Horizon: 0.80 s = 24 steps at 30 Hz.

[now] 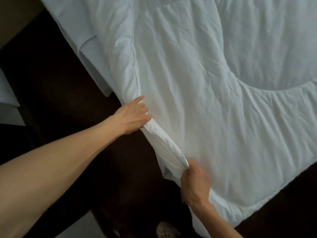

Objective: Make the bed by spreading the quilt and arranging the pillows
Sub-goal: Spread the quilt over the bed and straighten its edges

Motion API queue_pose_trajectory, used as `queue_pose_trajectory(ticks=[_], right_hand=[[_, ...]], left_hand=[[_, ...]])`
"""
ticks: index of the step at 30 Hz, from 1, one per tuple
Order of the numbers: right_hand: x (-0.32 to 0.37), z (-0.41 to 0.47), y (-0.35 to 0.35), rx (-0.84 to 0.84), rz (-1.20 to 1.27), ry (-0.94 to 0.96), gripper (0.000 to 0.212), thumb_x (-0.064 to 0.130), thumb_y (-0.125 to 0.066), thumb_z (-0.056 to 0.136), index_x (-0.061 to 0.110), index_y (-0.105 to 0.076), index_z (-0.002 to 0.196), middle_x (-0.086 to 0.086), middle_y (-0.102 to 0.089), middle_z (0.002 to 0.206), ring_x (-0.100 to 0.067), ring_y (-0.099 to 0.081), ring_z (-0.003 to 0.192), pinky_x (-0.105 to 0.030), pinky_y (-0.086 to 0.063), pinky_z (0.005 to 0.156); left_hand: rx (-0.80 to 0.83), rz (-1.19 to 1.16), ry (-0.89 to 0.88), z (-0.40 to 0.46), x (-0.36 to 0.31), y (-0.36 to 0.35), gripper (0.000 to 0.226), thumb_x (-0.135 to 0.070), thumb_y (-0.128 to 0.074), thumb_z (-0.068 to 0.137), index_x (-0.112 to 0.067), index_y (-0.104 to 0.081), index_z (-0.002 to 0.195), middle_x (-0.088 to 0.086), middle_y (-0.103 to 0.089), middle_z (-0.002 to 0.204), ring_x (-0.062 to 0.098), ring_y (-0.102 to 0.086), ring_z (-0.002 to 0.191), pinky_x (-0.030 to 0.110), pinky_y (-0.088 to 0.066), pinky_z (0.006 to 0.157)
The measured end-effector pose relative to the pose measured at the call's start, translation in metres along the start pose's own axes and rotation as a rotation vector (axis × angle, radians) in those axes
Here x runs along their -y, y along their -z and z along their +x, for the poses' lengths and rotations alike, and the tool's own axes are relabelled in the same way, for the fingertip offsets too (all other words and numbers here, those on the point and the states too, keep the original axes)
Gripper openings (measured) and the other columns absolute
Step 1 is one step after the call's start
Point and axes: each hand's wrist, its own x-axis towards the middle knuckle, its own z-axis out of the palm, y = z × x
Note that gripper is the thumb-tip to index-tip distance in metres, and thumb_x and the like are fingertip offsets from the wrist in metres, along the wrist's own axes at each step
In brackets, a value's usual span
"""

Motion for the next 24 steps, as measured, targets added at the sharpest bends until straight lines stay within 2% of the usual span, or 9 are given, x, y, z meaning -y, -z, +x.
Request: queue_pose_trajectory(ticks=[3, 5, 9, 14, 16, 18, 19, 22, 24], right_hand=[[0.007, -0.004, 0.008, -0.123, -0.007, 0.093, 0.014, 0.001, -0.058, 0.082, 0.013, -0.054, 0.075, 0.0, -0.054, 0.075, -0.022, -0.05, 0.062, -0.038, -0.046, 0.052], [0.014, -0.007, 0.009, -0.203, -0.01, 0.171, 0.022, -0.004, -0.065, 0.072, 0.01, -0.048, 0.068, -0.001, -0.049, 0.072, -0.022, -0.045, 0.058, -0.034, -0.038, 0.047], [0.019, -0.025, 0.003, -0.244, -0.079, 0.268, 0.024, -0.006, -0.058, 0.066, 0.012, -0.043, 0.066, -0.003, -0.049, 0.065, -0.027, -0.046, 0.053, -0.034, -0.03, 0.045], [-0.004, -0.071, -0.04, 0.223, -0.194, 0.299, 0.019, 0.025, -0.048, 0.061, 0.026, -0.06, 0.076, 0.005, -0.065, 0.065, -0.016, -0.065, 0.052, -0.027, -0.043, 0.036], [0.007, -0.064, -0.035, 0.455, -0.227, 0.208, 0.04, 0.054, -0.042, 0.074, 0.039, -0.067, 0.1, 0.014, -0.075, 0.097, -0.001, -0.072, 0.08, -0.025, -0.055, 0.062], [0.02, -0.056, -0.021, 0.394, -0.148, 0.087, 0.084, 0.085, -0.012, 0.08, 0.037, -0.048, 0.139, 0.016, -0.051, 0.147, 0.0, -0.049, 0.133, -0.021, -0.039, 0.104], [0.024, -0.055, -0.026, 0.417, -0.185, 0.06, 0.079, 0.08, -0.012, 0.088, 0.035, -0.038, 0.147, 0.012, -0.04, 0.156, -0.004, -0.038, 0.143, -0.02, -0.032, 0.109], [0.05, -0.052, -0.037, 0.46, -0.26, -0.098, 0.071, 0.066, -0.003, 0.079, 0.04, -0.03, 0.139, 0.003, -0.043, 0.145, -0.014, -0.045, 0.137, -0.029, -0.04, 0.093], [0.068, -0.049, -0.055, 0.448, -0.316, -0.135, 0.062, 0.067, -0.034, 0.074, 0.034, -0.047, 0.126, -0.003, -0.055, 0.126, -0.019, -0.062, 0.117, -0.028, -0.038, 0.073]], left_hand=[[-0.133, -0.115, -0.079, -0.025, 0.013, -0.019, 0.005, -0.016, -0.051, 0.091, -0.018, -0.055, 0.092, 0.002, -0.058, 0.082, 0.024, -0.058, 0.077, 0.036, -0.044, 0.092], [-0.102, -0.166, -0.052, -0.039, 0.02, -0.03, 0.006, -0.015, -0.05, 0.088, -0.019, -0.052, 0.084, 0.001, -0.055, 0.075, 0.023, -0.055, 0.07, 0.035, -0.046, 0.074], [-0.119, -0.226, 0.013, -0.048, 0.013, -0.039, 0.011, -0.021, -0.044, 0.089, -0.017, -0.054, 0.084, 0.003, -0.06, 0.071, 0.025, -0.057, 0.065, 0.038, -0.047, 0.07], [-0.138, -0.396, 0.001, -0.078, -0.035, -0.07, 0.007, -0.014, -0.064, 0.068, -0.017, -0.058, 0.066, 0.002, -0.057, 0.054, 0.024, -0.053, 0.047, 0.03, -0.043, 0.055], [-0.049, -0.381, -0.079, -0.089, -0.043, -0.077, 0.014, -0.014, -0.068, 0.061, -0.021, -0.056, 0.063, -0.002, -0.056, 0.052, 0.019, -0.053, 0.046, 0.027, -0.042, 0.053], [-0.052, -0.359, -0.156, -0.092, -0.04, -0.085, 0.013, -0.02, -0.067, 0.06, -0.025, -0.056, 0.063, -0.005, -0.056, 0.054, 0.015, -0.053, 0.046, 0.024, -0.04, 0.052], [-0.053, -0.346, -0.203, -0.092, -0.032, -0.093, 0.018, -0.026, -0.072, 0.059, -0.025, -0.056, 0.066, -0.006, -0.057, 0.057, 0.014, -0.054, 0.048, 0.023, -0.041, 0.052], [0.008, -0.316, -0.314, -0.099, 0.002, -0.117, 0.049, -0.047, -0.081, 0.056, -0.021, -0.056, 0.089, 0.0, -0.063, 0.081, 0.019, -0.062, 0.072, 0.029, -0.051, 0.07], [-0.055, -0.331, -0.311, -0.103, 0.035, -0.126, 0.062, -0.046, -0.079, 0.062, -0.015, -0.054, 0.11, 0.008, -0.063, 0.106, 0.027, -0.06, 0.099, 0.04, -0.048, 0.097]])
